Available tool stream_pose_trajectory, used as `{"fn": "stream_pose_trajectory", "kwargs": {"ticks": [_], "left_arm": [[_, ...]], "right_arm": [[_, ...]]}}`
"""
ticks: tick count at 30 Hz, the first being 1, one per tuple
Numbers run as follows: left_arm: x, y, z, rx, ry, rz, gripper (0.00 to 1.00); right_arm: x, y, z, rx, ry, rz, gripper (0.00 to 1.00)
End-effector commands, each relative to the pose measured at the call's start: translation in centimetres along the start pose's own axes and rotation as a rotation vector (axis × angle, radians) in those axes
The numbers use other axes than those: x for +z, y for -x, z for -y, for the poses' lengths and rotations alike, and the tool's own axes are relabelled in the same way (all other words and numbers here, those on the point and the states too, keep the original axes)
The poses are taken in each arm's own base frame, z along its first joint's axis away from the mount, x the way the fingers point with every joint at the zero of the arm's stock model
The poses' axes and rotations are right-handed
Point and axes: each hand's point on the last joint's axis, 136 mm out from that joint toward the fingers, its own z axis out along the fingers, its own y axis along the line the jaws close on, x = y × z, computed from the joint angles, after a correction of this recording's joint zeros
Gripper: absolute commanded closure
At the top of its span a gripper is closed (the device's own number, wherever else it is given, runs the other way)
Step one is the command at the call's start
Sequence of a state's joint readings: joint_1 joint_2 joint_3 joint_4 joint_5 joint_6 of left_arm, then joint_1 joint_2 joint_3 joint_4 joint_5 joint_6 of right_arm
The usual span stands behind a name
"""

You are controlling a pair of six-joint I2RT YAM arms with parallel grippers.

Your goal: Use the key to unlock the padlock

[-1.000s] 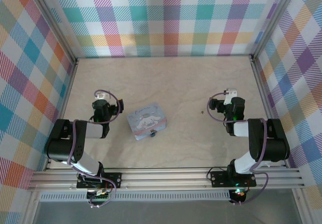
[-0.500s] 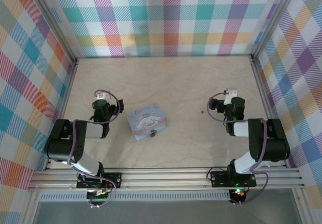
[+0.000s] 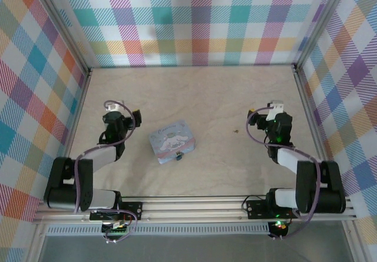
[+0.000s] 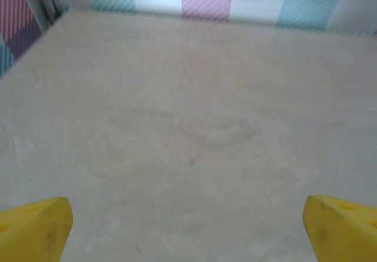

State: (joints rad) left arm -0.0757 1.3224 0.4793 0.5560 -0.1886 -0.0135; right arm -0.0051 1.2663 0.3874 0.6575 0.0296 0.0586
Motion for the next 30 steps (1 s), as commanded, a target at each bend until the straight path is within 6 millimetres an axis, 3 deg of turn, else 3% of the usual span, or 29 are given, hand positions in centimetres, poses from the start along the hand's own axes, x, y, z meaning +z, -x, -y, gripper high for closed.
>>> {"fn": "stream_pose_trajectory", "kwargs": {"ticks": [1,5,9,14,22,30], "left_arm": [[-1.3,2.7,-0.1,-0.080,0.012,0.003,0.00],[-2.9,4.4,-0.2,-0.246,0.046,-0.132,0.00],[-4.3,4.8,3.1,-0.330,-0.123,-0.235,0.00],[-6.4,4.5,5.8,-0.445,-0.278,-0.289,0.00],[-8.9,3.5,9.3,-0.486,-0.405,-0.334,0.00],[-9.3,2.7,12.7,-0.480,-0.480,-0.361,0.00]], "right_arm": [[-1.3,-0.7,-0.3,0.081,-0.003,-0.076,0.00],[-3.5,-0.1,-0.8,0.172,-0.012,-0.191,0.00],[-5.9,0.0,-1.4,0.250,-0.009,-0.272,0.00],[-8.4,-0.6,-3.1,0.358,0.044,-0.368,0.00],[-10.1,-2.9,-6.6,0.413,0.128,-0.549,0.05],[-10.6,-6.2,-10.0,0.295,0.125,-0.743,0.11]]}}
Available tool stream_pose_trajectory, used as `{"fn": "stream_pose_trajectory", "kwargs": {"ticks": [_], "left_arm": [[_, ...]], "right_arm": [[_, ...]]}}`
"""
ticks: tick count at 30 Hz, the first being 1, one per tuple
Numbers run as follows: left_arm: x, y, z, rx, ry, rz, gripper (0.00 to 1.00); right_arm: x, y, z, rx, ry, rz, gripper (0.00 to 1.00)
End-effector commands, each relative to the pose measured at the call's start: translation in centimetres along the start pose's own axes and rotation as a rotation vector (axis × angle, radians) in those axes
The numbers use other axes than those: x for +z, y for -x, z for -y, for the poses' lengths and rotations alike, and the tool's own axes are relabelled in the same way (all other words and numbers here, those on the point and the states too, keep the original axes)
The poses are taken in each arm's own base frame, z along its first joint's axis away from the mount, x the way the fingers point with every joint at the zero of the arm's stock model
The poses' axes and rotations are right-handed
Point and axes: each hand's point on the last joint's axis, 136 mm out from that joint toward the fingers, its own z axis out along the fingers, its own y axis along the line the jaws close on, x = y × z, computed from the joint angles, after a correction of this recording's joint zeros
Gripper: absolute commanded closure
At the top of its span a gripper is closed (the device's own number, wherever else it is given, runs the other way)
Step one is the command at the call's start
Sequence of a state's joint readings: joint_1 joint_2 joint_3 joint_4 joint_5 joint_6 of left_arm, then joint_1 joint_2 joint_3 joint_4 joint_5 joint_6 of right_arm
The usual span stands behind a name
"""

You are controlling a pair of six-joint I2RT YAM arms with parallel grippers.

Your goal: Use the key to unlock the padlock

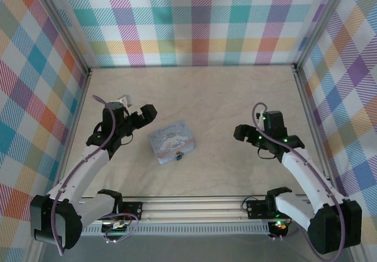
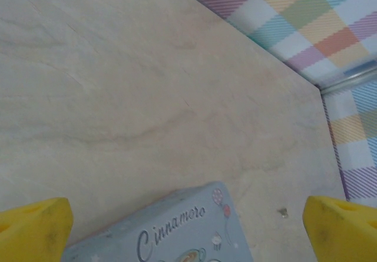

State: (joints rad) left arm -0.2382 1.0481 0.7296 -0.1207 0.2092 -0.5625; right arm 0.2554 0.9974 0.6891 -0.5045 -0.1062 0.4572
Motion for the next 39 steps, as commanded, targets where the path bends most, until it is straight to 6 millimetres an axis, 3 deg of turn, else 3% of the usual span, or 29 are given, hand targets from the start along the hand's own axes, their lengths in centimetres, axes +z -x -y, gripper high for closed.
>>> {"fn": "stream_pose_trajectory", "kwargs": {"ticks": [1,8,16,27,39], "left_arm": [[0.7,-0.6,1.5,-0.006,-0.044,-0.011,0.00],[2.2,-2.3,2.9,0.011,-0.065,-0.049,0.00],[3.0,-3.3,3.0,0.000,-0.062,-0.064,0.00],[2.4,-3.4,2.8,0.000,-0.050,-0.053,0.00],[1.8,-3.3,2.6,-0.003,-0.041,-0.043,0.00]], "right_arm": [[0.3,-1.3,-0.3,-0.008,-0.059,-0.072,0.12],[2.5,-3.4,-1.6,-0.081,-0.118,-0.202,0.16],[5.0,-4.7,-2.7,-0.146,-0.168,-0.294,0.22],[7.9,-0.6,-1.1,-0.300,-0.325,-0.265,0.25],[12.4,2.8,0.2,-0.340,-0.299,-0.320,0.26]]}}
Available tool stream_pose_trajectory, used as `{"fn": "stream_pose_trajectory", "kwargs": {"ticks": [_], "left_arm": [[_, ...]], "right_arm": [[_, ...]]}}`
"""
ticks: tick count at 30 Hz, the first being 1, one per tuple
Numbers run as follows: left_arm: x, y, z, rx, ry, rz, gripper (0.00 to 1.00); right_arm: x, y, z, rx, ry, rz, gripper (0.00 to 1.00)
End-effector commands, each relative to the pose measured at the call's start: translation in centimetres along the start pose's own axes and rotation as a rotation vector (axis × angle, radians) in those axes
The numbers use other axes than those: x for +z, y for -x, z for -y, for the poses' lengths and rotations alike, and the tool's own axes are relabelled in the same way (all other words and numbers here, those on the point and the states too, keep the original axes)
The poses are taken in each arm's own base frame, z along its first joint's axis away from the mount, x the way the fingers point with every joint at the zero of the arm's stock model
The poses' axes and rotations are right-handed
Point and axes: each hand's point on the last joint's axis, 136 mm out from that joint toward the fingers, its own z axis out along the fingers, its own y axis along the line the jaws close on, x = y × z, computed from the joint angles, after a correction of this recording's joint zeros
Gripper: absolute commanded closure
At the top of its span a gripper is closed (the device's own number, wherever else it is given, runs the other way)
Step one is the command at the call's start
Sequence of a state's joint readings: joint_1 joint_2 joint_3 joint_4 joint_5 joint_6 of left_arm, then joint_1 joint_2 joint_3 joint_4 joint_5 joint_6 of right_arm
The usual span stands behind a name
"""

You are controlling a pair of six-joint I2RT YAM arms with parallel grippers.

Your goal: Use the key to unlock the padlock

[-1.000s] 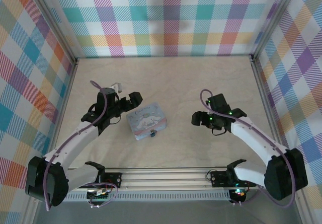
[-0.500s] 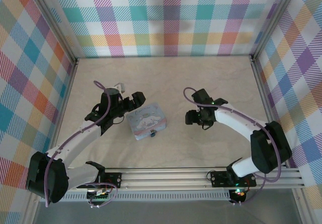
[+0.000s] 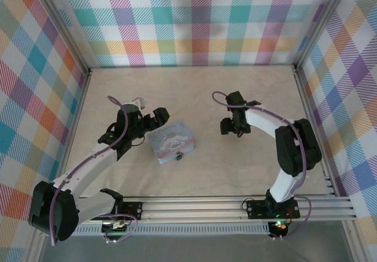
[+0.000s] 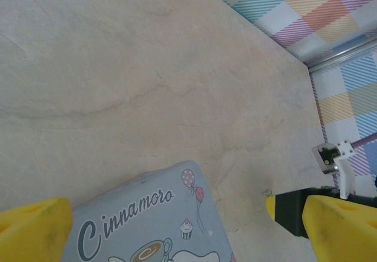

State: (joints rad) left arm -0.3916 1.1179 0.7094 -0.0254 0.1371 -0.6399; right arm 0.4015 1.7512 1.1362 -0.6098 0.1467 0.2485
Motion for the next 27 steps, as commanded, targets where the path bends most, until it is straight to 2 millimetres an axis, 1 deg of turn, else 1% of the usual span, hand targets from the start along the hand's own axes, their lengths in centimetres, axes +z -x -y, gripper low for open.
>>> {"fn": "stream_pose_trajectory", "kwargs": {"ticks": [1,3,7,11,14,20,27], "left_arm": [[-0.4,-0.3,0.1,-0.001,0.001,0.001,0.00],[-0.4,-0.3,0.1,-0.002,0.003,0.001,0.00],[-0.4,-0.3,-0.1,-0.003,0.009,0.001,0.00],[-0.2,-0.4,-0.1,-0.006,0.010,-0.004,0.00],[-0.2,-0.4,-0.1,-0.006,0.011,-0.005,0.00],[0.0,-0.4,-0.1,-0.006,0.012,-0.007,0.00],[0.1,-0.6,-0.2,-0.011,0.012,-0.013,0.00]], "right_arm": [[0.3,1.5,-0.1,-0.033,0.026,0.009,0.26],[0.9,1.8,0.1,-0.013,0.049,-0.001,0.26],[1.8,1.9,-0.4,-0.010,0.082,-0.022,0.26],[2.7,1.2,-0.3,-0.003,0.080,-0.061,0.26],[3.1,0.6,-0.4,0.007,0.083,-0.084,0.28],[3.0,-0.5,-0.4,0.017,0.095,-0.110,0.34],[2.3,-1.2,-0.5,0.022,0.111,-0.102,0.42]]}}
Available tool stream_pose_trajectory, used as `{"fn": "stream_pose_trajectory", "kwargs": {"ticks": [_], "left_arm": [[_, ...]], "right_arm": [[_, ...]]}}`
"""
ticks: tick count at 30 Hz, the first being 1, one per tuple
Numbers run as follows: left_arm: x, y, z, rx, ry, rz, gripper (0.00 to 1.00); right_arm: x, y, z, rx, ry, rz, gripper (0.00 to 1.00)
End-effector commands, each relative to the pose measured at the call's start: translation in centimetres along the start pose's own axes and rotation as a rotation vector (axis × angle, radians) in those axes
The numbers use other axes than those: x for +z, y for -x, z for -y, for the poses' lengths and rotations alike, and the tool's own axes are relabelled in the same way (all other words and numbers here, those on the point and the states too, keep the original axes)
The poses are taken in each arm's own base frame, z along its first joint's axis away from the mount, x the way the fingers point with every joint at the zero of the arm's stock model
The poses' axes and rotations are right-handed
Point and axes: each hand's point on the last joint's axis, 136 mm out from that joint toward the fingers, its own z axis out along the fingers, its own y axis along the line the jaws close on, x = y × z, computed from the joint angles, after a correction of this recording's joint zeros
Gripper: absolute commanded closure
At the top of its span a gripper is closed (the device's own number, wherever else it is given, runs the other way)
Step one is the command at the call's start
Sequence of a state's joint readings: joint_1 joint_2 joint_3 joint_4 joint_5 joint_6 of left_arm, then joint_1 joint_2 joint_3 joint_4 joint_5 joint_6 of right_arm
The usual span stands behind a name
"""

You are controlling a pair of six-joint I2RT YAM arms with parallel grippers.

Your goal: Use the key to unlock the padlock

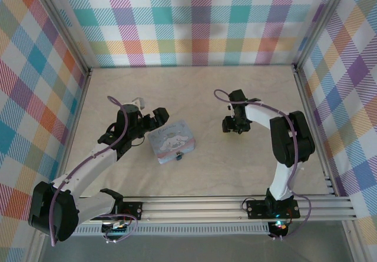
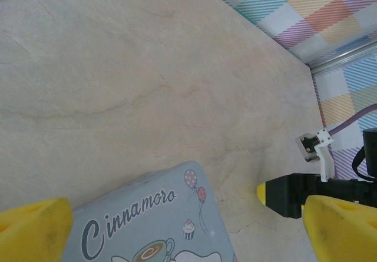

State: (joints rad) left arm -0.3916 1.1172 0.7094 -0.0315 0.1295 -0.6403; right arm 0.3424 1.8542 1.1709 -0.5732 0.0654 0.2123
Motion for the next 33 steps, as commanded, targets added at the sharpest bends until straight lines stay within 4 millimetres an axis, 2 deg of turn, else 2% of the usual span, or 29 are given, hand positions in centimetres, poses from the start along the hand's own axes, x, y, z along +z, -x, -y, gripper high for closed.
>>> {"fn": "stream_pose_trajectory", "kwargs": {"ticks": [1,20,33], "left_arm": [[0.2,-0.6,0.0,-0.009,0.002,-0.014,0.00],[0.4,-0.6,0.0,-0.014,0.003,-0.017,0.00],[0.4,-0.6,0.0,-0.013,0.005,-0.018,0.00]], "right_arm": [[-0.3,-1.9,-1.0,0.003,0.055,-0.053,0.43],[-0.1,-3.0,-1.0,0.024,0.063,-0.073,0.73],[-1.0,-2.9,-1.0,0.030,0.067,-0.052,0.86]]}}
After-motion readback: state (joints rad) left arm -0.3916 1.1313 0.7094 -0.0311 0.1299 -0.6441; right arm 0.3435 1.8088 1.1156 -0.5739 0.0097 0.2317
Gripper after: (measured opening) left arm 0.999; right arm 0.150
